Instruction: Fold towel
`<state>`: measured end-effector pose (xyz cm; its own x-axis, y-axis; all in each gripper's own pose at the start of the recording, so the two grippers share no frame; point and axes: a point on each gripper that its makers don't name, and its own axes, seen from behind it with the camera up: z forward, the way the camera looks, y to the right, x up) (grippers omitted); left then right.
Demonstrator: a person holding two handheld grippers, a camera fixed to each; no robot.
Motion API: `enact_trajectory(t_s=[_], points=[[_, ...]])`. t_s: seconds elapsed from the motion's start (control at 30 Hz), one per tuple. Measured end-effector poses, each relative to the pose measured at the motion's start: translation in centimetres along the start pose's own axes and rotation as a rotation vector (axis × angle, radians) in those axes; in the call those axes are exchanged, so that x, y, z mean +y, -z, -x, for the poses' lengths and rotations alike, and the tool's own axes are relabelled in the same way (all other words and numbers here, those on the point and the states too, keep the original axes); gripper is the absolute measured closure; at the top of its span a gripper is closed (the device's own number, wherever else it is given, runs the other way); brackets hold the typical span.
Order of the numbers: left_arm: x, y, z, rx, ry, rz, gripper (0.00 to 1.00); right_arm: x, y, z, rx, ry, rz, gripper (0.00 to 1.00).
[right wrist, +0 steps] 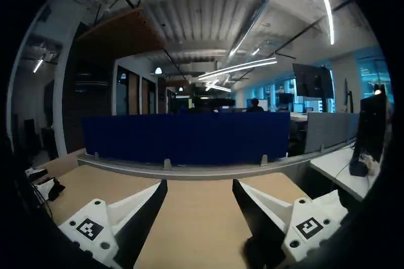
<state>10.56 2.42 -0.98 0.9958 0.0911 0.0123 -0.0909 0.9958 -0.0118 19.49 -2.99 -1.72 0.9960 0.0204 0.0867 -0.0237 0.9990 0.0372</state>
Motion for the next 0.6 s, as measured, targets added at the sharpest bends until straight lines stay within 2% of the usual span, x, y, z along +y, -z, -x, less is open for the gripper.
enact_trajectory(t_s=[0.27,0.6], points=[[-0.3,-0.2,3.3,0.027,0.028,0.003,0.06,-0.3,-0.4,1.0,0.008,-0.002,0.004,0.00],[-1.1,-0.6,6.9,0.053,0.083,-0.004,0.05,-0.7,-0.6,2.6,0.008,0.026,0.003,0.00]])
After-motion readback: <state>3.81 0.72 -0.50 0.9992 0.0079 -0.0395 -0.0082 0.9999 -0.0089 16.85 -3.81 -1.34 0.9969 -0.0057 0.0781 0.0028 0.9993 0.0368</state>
